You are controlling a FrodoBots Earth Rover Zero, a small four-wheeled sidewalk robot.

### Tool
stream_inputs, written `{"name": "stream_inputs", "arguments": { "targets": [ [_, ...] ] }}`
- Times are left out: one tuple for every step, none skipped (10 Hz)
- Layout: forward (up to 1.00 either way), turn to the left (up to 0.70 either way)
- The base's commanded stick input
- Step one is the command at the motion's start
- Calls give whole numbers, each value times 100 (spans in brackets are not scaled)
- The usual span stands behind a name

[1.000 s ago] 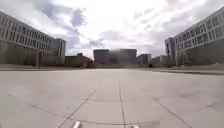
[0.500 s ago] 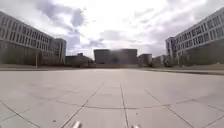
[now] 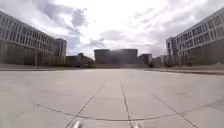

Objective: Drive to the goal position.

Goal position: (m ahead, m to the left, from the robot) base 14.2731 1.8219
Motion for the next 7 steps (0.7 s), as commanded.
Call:
{"name": "stream_inputs", "arguments": {
  "targets": [
    [70, 0],
    [70, 0],
    [70, 0],
    [70, 0],
    [70, 0],
    [70, 0],
    [70, 0]
  ]
}}
